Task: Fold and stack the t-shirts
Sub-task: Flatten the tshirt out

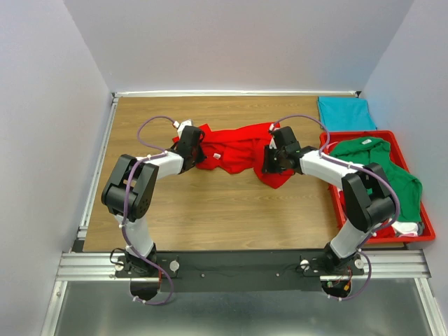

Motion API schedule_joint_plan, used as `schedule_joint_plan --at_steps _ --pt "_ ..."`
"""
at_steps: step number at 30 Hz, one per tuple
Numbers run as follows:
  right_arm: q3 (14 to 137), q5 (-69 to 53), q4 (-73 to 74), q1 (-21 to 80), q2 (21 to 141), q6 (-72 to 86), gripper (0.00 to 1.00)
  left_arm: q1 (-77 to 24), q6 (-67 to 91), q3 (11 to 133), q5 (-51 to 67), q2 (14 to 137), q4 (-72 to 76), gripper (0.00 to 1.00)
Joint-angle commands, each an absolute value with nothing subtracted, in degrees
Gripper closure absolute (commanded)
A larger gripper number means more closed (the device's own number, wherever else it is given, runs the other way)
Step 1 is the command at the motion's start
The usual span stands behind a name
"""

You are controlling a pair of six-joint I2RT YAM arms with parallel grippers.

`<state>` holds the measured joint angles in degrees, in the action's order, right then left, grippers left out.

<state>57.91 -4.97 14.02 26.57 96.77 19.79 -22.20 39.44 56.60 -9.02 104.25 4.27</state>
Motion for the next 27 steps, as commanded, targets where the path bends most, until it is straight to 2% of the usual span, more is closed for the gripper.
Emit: schedule_joint_plan --at_steps 1,2,6,10,13,14,17,18,20,23,24,25,27 --pt "59.06 1.74 12.04 26.81 96.07 21.53 0.87 -21.97 35.70 57.57 -14.13 101.27 -1.65 1.00" --pt "59.32 5.15 12.13 26.63 95.54 21.62 0.99 -21.89 34.81 57.57 -14.85 100.21 -2.54 1.00" --pt "59.41 14.22 12.91 23.56 91.77 23.37 0.99 -19.78 29.89 57.83 -18.89 93.62 -7.64 1.00" --pt "59.59 17.93 17.39 17.77 88.86 25.49 0.99 -14.09 22.70 59.41 -23.72 87.47 -13.87 1.00" --pt "59.85 18.11 18.72 15.91 87.10 24.09 0.92 -11.43 17.95 61.25 -24.00 86.66 -14.33 1.00" --pt "60.64 17.24 19.50 15.91 86.93 23.47 0.83 -10.38 16.97 62.83 -23.91 87.62 -14.33 0.97" --pt "63.09 11.79 20.65 16.08 87.01 21.36 0.66 -10.37 12.84 65.38 -22.59 91.83 -12.57 0.84" --pt "63.71 9.86 20.65 16.95 86.92 19.62 0.57 -10.28 11.61 68.17 -22.07 93.32 -12.48 0.72" --pt "65.99 9.14 20.83 20.71 87.10 16.98 0.51 -10.37 10.29 71.96 -20.75 96.92 -12.48 0.61" --pt "67.93 8.80 20.92 25.56 87.98 12.84 0.50 -10.55 10.11 74.00 -20.22 97.56 -13.10 0.47" --pt "68.46 7.74 20.92 28.53 88.41 12.14 0.50 -10.63 10.28 73.74 -20.04 96.69 -13.18 0.40" --pt "69.60 4.95 20.66 30.22 89.98 10.91 0.50 -10.63 11.24 73.13 -19.52 94.07 -13.18 0.28" --pt "71.35 1.95 20.13 35.12 92.27 9.33 0.50 -10.72 12.47 69.90 -19.34 90.63 -12.92 0.18"
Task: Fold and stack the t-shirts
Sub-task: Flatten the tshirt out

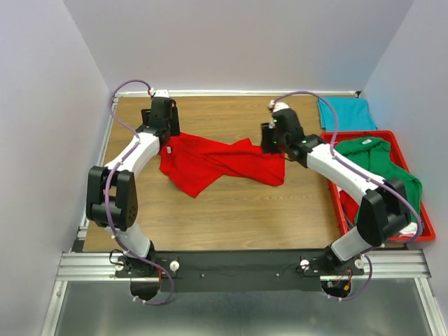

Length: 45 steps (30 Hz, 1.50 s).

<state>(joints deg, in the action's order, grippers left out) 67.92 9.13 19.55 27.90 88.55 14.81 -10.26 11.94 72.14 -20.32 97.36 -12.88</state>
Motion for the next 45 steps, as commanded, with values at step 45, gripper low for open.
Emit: schedule_joint_plan --at_steps 45 --pt "61.96 12.66 17.23 39.20 90.88 12.83 0.36 -8.79 64.42 13.53 1.75 69.78 32.69 0.14"
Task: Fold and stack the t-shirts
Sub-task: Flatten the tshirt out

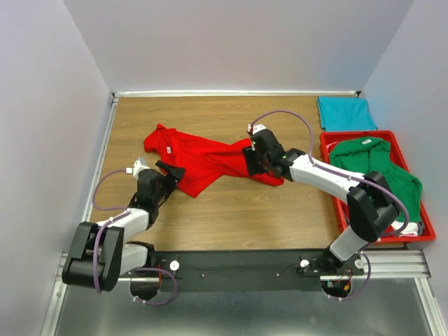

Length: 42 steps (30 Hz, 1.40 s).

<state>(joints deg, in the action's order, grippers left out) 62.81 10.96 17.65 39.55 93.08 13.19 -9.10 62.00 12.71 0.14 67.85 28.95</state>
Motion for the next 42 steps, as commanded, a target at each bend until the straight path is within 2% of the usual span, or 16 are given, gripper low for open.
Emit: schedule_joint_plan --at_steps 1,6,8,10,12,16,18,25,27,28,29,30,31,35,37,42 --pt "61.88 12.74 17.23 39.20 90.70 12.83 0.36 -8.79 65.12 13.62 2.11 70.31 32.96 0.17" --pt "61.52 13.53 17.23 38.67 90.27 12.74 0.36 -8.79 65.92 13.71 2.90 71.98 34.98 0.32" --pt "61.35 13.97 17.23 38.41 90.09 12.75 0.36 -8.79 66.36 13.45 2.90 71.11 34.98 0.41" --pt "61.00 14.15 17.23 37.36 89.91 13.01 0.36 -8.79 66.27 12.83 1.68 66.82 33.59 0.51" --pt "60.73 14.06 17.23 35.78 90.00 13.36 0.36 -8.70 65.75 12.83 0.45 63.82 31.56 0.54" --pt "60.21 10.82 17.05 32.79 91.40 14.68 0.37 -8.70 61.18 13.80 -4.38 55.22 25.76 0.74" --pt "60.12 9.94 16.96 30.86 92.36 15.46 0.37 -8.79 59.68 14.59 -5.44 53.27 23.83 0.77" --pt "61.08 9.22 16.08 27.42 96.93 17.05 0.43 -8.79 51.87 20.56 -7.64 48.70 14.87 1.00" --pt "61.35 9.40 16.17 27.25 97.73 16.96 0.44 -8.79 51.33 21.00 -8.70 47.81 13.72 1.00" --pt "61.26 9.23 16.17 27.25 98.17 17.05 0.44 -8.79 51.33 21.01 -8.70 47.73 12.49 1.00" --pt "61.26 9.23 16.17 27.25 98.43 17.05 0.44 -8.79 51.50 20.92 -8.27 47.81 11.96 0.94" --pt "61.09 9.14 16.17 27.25 98.61 16.96 0.44 -8.79 51.94 20.83 -8.09 47.90 11.34 0.83" --pt "60.74 9.14 16.17 27.25 98.79 16.70 0.44 -8.70 53.07 20.31 -7.82 47.99 10.03 0.60" --pt "59.68 9.49 16.26 27.25 98.70 16.35 0.43 -8.79 54.93 18.55 -7.74 49.22 8.53 0.19" --pt "59.59 9.58 16.35 27.25 98.70 16.17 0.42 -8.79 55.37 17.93 -7.03 51.49 8.61 0.13" --pt "60.03 9.84 16.44 27.25 98.96 16.08 0.42 -8.70 55.02 18.54 -3.96 58.00 10.36 0.12"
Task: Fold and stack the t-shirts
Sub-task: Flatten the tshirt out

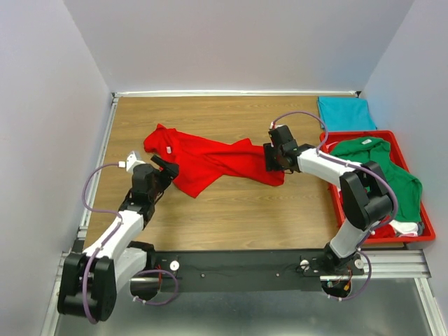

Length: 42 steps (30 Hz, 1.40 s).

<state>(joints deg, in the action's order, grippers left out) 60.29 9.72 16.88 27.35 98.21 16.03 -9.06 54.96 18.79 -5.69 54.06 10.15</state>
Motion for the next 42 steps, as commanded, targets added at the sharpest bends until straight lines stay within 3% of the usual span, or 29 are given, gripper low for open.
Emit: schedule_joint_plan --at_steps 1,8,19,28,38,42 --pt "60.12 9.67 16.44 27.25 98.96 16.17 0.42 -8.79 54.50 18.81 -3.35 59.40 10.81 0.12" --pt "60.21 9.49 16.43 27.25 98.35 15.82 0.42 -8.79 53.26 20.65 2.46 71.00 16.17 0.12" --pt "60.29 10.55 16.35 27.16 97.91 15.64 0.42 -8.79 55.37 19.60 5.10 72.42 22.23 0.15" --pt "60.21 11.69 16.35 27.25 98.17 15.82 0.42 -8.79 56.77 19.60 4.75 73.65 24.61 0.41" --pt "60.90 14.59 16.35 27.07 99.31 15.47 0.43 -8.79 56.69 17.75 2.64 68.13 24.52 0.97" --pt "62.05 14.85 16.35 27.07 100.54 15.47 0.44 -8.70 55.72 18.28 2.11 66.27 23.29 1.00"
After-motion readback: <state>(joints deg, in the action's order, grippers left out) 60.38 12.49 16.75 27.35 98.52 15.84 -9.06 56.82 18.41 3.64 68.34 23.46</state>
